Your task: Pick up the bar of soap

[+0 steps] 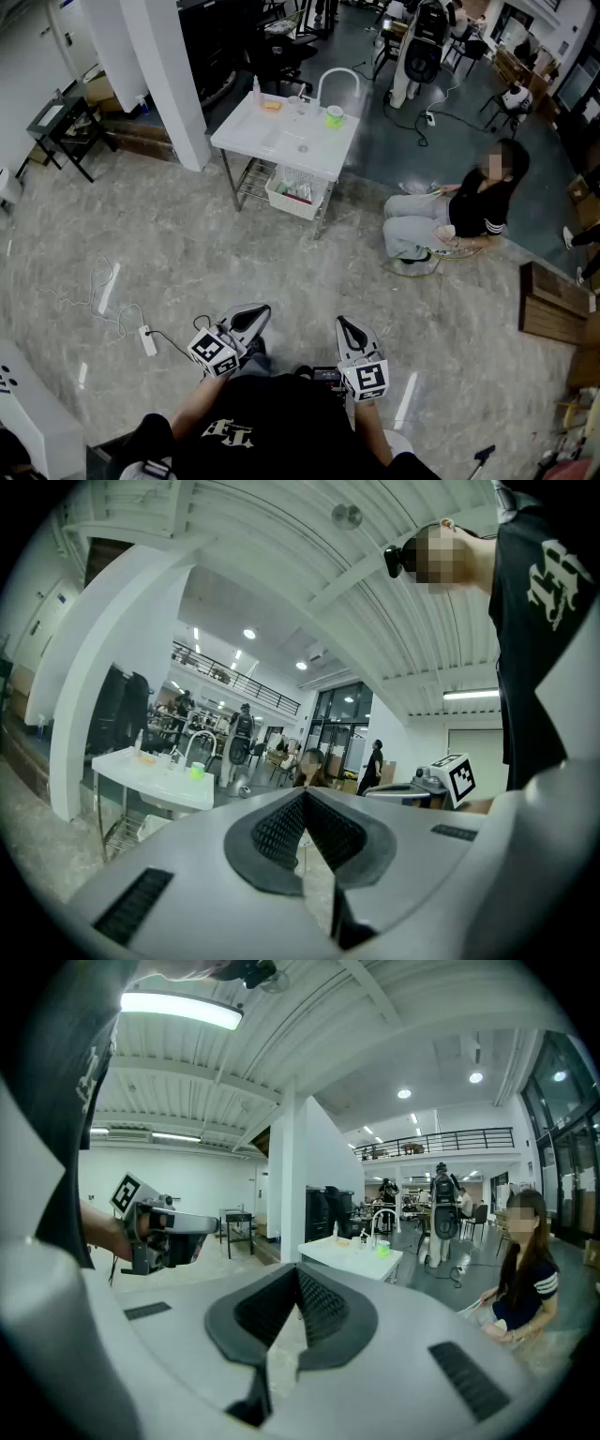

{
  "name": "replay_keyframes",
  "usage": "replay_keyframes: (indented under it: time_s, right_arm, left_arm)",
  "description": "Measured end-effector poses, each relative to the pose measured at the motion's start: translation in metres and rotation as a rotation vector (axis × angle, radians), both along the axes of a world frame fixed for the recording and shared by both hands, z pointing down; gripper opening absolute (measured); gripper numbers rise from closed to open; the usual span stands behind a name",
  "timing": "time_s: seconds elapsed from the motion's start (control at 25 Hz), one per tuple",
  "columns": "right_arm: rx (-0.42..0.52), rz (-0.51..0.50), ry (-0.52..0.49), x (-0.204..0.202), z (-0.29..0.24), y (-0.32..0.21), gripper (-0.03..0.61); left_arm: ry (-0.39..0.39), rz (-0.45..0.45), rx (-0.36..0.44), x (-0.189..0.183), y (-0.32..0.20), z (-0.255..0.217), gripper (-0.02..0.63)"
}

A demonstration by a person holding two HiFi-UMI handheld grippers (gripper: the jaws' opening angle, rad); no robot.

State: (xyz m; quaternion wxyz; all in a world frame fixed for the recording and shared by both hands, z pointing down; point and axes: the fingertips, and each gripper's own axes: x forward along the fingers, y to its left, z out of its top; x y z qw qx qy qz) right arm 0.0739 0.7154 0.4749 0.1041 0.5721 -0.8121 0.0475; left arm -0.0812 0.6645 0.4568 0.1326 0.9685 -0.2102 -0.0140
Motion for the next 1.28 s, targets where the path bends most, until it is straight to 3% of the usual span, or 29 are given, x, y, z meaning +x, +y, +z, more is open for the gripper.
replay_keyframes:
  time_s: [0.72,1.04,1.28]
  right_arm:
    - [-0.011,0.023,-0.020,-0.022,0.001,-0.042,0.009]
    - [-0.034,0.085,-0.007,-0.047,0.004,-0.071,0.009]
    - [-0.065,0.124,0.026,-0.076,0.021,-0.090,0.009]
  left_arm:
    - [0.018,0.017,-0.030,-0.021,-0.047,0.007,0.009]
    - [0.016,0.058,-0.033,-0.053,-0.087,0.012,0.009]
    - [-0.040,0.081,-0.020,-0.089,-0.115,0.027,0.009]
